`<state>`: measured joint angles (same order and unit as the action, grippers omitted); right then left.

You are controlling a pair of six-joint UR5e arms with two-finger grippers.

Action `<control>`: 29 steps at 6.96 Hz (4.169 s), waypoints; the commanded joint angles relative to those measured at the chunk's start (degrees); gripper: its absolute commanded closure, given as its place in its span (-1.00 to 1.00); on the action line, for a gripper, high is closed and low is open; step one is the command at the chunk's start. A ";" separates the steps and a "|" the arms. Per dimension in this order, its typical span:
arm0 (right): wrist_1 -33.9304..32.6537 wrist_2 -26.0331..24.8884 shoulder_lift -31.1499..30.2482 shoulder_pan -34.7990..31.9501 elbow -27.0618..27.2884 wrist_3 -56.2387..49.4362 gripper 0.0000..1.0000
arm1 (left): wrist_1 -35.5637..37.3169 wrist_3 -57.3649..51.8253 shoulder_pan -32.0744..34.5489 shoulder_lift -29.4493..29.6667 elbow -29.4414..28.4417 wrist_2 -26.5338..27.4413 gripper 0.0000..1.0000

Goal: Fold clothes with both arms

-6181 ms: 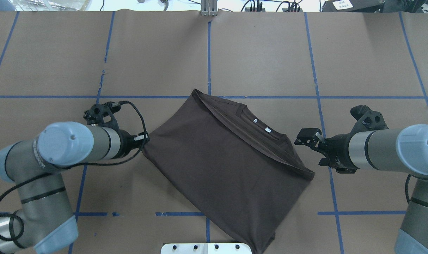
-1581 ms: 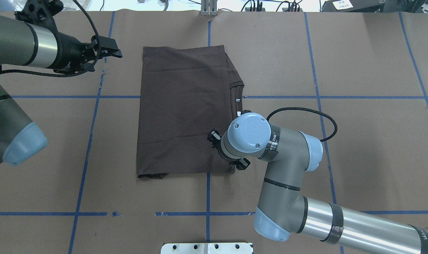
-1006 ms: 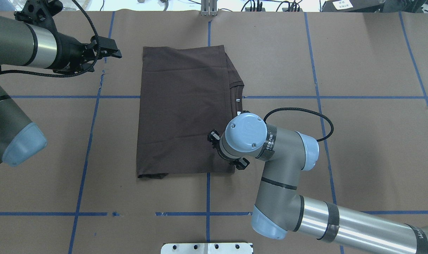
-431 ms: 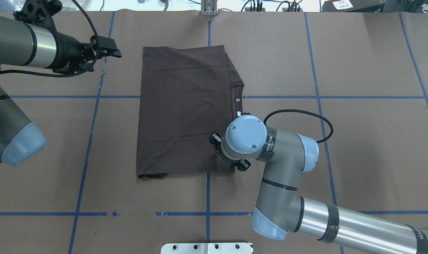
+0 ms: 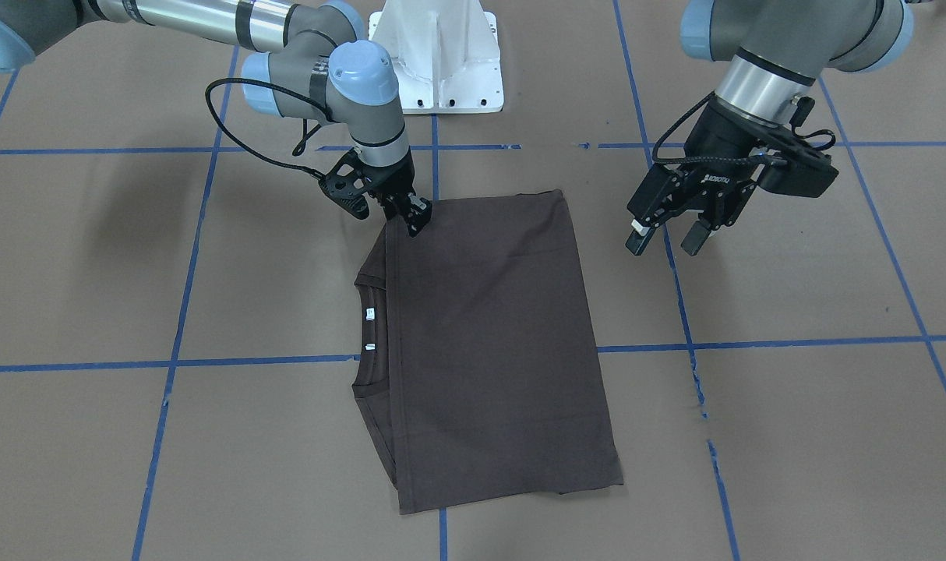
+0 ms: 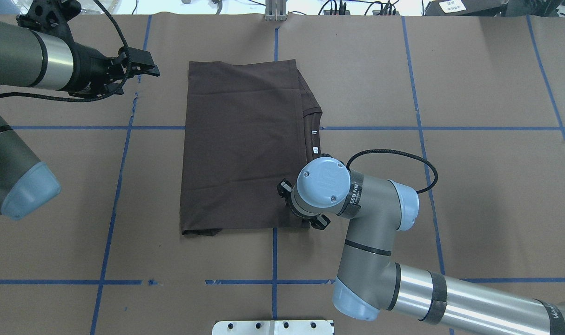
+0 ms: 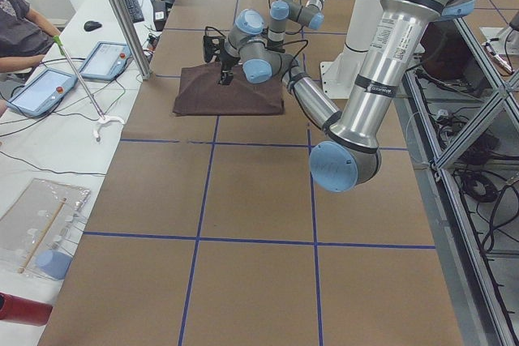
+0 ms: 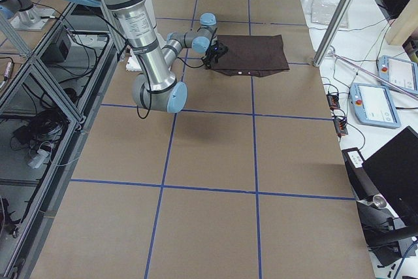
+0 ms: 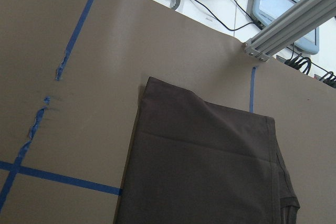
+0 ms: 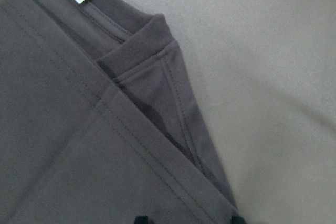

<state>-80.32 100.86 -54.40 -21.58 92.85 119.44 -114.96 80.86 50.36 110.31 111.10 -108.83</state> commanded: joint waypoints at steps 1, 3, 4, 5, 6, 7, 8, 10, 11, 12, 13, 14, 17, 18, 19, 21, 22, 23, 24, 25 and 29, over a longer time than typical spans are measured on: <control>-0.10 -0.05 0.00 0.14 -0.03 0.18 0.93 | 0.00 0.09 0.00 -0.01 0.16 -0.07 -1.00; 0.34 0.13 0.17 0.14 0.05 0.00 1.00 | 0.00 0.18 0.00 -0.01 0.16 -0.16 -1.00; 0.34 0.21 0.18 -0.04 0.40 -0.17 1.00 | 0.00 0.26 0.00 -0.01 0.16 -0.16 -1.00; 0.25 0.48 0.09 -0.65 1.80 -0.35 1.00 | 0.00 0.79 0.00 -0.01 0.16 -0.33 -1.00; 0.17 0.65 -2.35 -0.91 5.90 -0.35 1.00 | -0.35 2.18 -0.17 -0.44 0.43 -0.42 -1.00; -0.10 0.74 -7.16 -0.83 12.12 -0.35 1.00 | -0.78 7.33 -0.52 -0.79 1.21 -2.77 -1.00; -0.27 0.74 -9.12 -0.74 14.36 -0.35 1.00 | -0.96 7.90 -2.09 -0.45 2.00 -9.15 -1.00; -0.54 0.65 -10.27 -0.04 16.21 0.09 1.00 | -0.70 18.91 -16.01 -0.36 3.84 -1.20 -1.00; -0.54 0.57 -12.63 0.92 19.36 0.44 1.00 | -0.61 25.51 -20.87 -0.71 4.55 1.31 -1.00; -0.54 0.13 -13.18 1.89 19.56 1.05 1.00 | 0.26 29.66 -26.92 -1.23 4.47 5.69 -0.99; -0.54 0.04 -13.27 2.16 19.65 1.23 1.00 | 4.27 30.66 -34.29 -2.80 4.04 14.08 -0.98; -0.54 -0.05 -13.36 2.33 19.65 1.23 1.00 | 5.61 31.02 -37.06 -3.08 2.90 15.47 -0.98; -0.45 -0.14 -13.89 2.69 19.57 1.49 1.00 | 5.80 32.34 -39.72 -2.38 -1.15 15.58 -0.85; -0.45 -0.14 -13.89 2.69 19.57 1.49 1.00 | 5.80 33.13 -39.81 -2.38 -1.15 15.58 -0.72; -0.45 -0.14 -13.89 2.77 19.57 1.49 1.00 | 5.80 33.22 -39.73 -2.55 -1.15 15.58 -0.39; -0.45 -0.14 -13.89 2.69 19.65 1.49 1.00 | 5.80 33.93 -39.73 -2.91 -1.59 15.40 0.99; -0.45 -0.14 -13.89 2.69 19.65 1.49 1.00 | 5.80 33.93 -39.73 -2.82 -1.42 15.31 1.00; -0.45 -0.14 -13.89 2.69 19.65 1.49 1.00 | 5.80 33.84 -39.73 -2.82 -0.72 15.23 1.00; -0.45 -0.14 -13.97 2.95 19.74 1.49 1.00 | 5.80 33.84 -39.64 -2.73 -0.45 15.22 1.00; -0.45 -0.22 -13.98 3.56 19.83 1.58 1.00 | 5.89 33.75 -39.38 -3.08 1.81 15.05 1.00; -3.50 -12.18 -22.24 12.47 34.93 8.79 1.00 | 14.57 32.44 -37.28 -4.31 16.06 9.33 1.00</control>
<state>-81.59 90.64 -75.45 -8.52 123.79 127.27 -103.05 113.80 11.86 106.07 124.60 -99.07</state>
